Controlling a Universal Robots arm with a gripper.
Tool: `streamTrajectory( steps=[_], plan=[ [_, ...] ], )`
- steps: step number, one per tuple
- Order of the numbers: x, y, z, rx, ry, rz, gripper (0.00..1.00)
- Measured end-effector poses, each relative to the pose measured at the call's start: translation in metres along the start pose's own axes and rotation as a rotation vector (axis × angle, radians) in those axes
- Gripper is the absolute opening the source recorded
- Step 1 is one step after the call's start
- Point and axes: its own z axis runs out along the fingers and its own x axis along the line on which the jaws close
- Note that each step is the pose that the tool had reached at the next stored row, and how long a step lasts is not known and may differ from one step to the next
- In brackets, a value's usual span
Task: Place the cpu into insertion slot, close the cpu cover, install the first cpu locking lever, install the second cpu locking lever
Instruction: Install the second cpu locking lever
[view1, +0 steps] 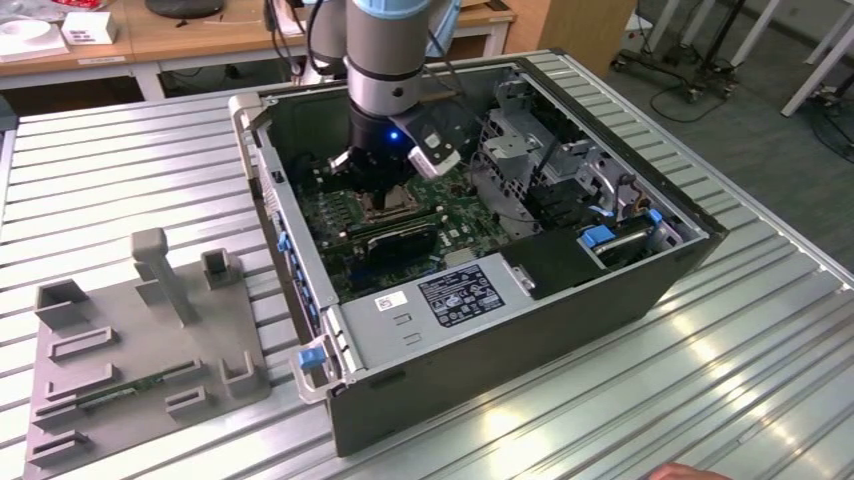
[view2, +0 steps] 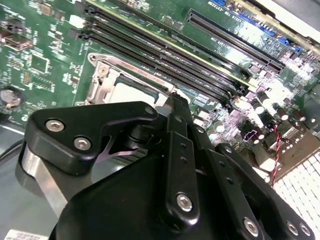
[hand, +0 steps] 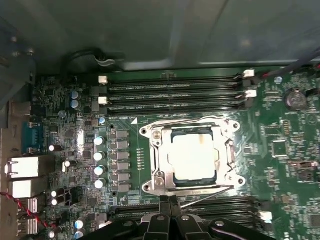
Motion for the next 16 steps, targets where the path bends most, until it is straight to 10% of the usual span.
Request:
streamTrajectory(
  steps=[16],
  plan=[
    [0.0101, -0.0032, 0.0229, -0.0013, 0.0000, 0.000, 0.11]
  ],
)
